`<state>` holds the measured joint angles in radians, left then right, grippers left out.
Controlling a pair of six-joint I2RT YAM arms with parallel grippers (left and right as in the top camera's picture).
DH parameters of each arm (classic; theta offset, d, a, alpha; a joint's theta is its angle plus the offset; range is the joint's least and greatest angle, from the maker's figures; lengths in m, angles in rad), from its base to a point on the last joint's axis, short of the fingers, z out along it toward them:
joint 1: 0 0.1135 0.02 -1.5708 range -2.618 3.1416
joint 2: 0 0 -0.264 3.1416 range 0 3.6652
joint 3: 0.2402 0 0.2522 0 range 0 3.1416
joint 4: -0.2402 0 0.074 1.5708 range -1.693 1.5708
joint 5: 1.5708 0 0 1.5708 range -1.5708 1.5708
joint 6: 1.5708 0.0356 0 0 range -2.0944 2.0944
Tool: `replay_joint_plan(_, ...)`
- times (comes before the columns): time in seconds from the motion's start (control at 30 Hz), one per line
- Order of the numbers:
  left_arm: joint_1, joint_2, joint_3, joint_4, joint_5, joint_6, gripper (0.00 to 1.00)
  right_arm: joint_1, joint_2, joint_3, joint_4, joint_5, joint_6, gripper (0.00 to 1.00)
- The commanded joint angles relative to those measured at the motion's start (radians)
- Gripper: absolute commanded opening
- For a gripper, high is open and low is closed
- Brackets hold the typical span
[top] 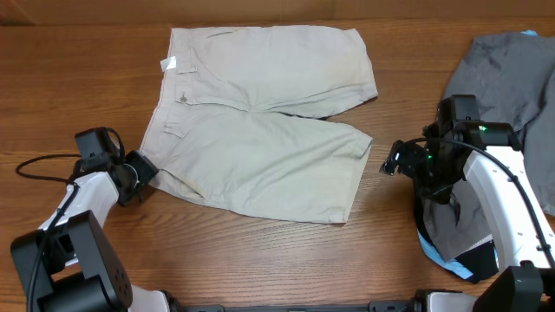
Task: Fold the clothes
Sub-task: 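Grasp the bottom edges of both shorts legs with left and right grippers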
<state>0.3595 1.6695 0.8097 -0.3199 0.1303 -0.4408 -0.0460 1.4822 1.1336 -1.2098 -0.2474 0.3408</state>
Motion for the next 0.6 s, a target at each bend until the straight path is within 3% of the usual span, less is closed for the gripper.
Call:
replay_joint_plan(0.0, -0.006, 0.037, -0.014, -0.011, 0.028, -0.004, 0.16, 0.0, -0.014, 0.018, -0.047, -0.001, 0.031, 0.95)
replay_joint_plan(0.03, -0.006, 0.032, -0.014, -0.018, 0.028, -0.004, 0.04, 0.0, -0.014, 0.018, -0.068, -0.002, 0.043, 0.95)
replay_joint_plan(0.33, -0.007, -0.006, -0.01, -0.22, 0.027, -0.001, 0.04, 0.066, -0.014, -0.084, -0.151, -0.157, 0.056, 1.0)
replay_joint_plan(0.43, -0.007, -0.006, -0.01, -0.322, 0.026, -0.001, 0.04, 0.145, -0.014, -0.177, -0.083, -0.248, 0.071, 1.0)
replay_joint_plan(0.57, -0.007, -0.006, -0.01, -0.396, 0.024, 0.011, 0.04, 0.259, -0.014, -0.328, 0.086, -0.27, 0.22, 1.0)
